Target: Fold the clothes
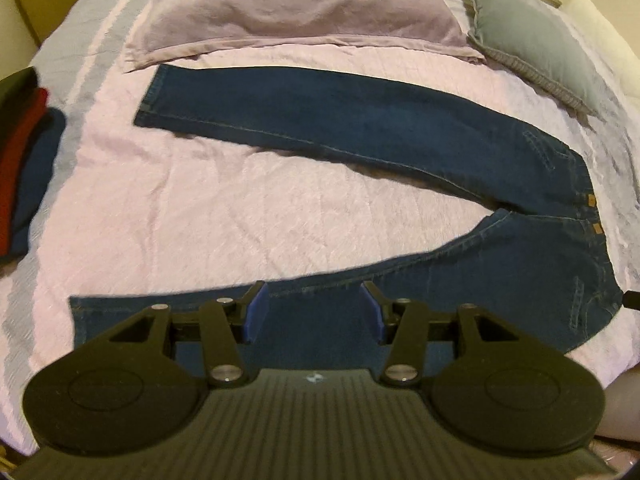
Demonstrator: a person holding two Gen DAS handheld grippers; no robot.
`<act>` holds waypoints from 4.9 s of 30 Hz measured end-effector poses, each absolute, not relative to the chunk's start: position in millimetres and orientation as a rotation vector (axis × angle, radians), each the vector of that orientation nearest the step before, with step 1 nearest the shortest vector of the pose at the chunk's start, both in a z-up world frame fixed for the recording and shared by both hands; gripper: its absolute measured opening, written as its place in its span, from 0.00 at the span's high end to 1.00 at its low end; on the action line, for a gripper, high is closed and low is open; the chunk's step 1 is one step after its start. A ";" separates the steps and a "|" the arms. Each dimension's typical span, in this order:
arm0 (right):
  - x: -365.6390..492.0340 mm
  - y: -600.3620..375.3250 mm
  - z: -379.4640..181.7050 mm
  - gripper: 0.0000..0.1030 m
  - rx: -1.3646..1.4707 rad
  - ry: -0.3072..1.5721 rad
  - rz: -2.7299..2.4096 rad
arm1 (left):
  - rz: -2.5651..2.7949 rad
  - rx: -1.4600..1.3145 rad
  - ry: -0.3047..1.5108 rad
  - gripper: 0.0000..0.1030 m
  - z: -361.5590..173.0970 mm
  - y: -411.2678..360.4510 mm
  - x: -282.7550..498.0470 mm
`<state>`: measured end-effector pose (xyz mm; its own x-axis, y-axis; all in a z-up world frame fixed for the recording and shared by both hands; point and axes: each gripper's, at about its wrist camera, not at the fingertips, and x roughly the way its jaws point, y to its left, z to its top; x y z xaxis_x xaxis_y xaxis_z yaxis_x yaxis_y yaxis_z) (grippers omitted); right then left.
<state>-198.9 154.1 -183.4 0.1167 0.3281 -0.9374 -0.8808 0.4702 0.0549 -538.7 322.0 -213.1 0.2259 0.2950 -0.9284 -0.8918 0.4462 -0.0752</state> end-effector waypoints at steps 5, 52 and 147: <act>-165.9 178.0 -225.8 0.36 -0.707 1.129 0.963 | 0.877 -0.655 1.009 0.55 -241.9 350.4 -503.6; 16.8 419.3 -328.0 0.96 -1.067 0.768 1.693 | 0.277 -0.011 1.103 0.97 -353.6 596.0 -341.7; -9.7 33.5 -334.5 0.42 0.358 1.122 1.087 | 1.338 -1.140 0.155 0.57 -361.9 367.2 -675.0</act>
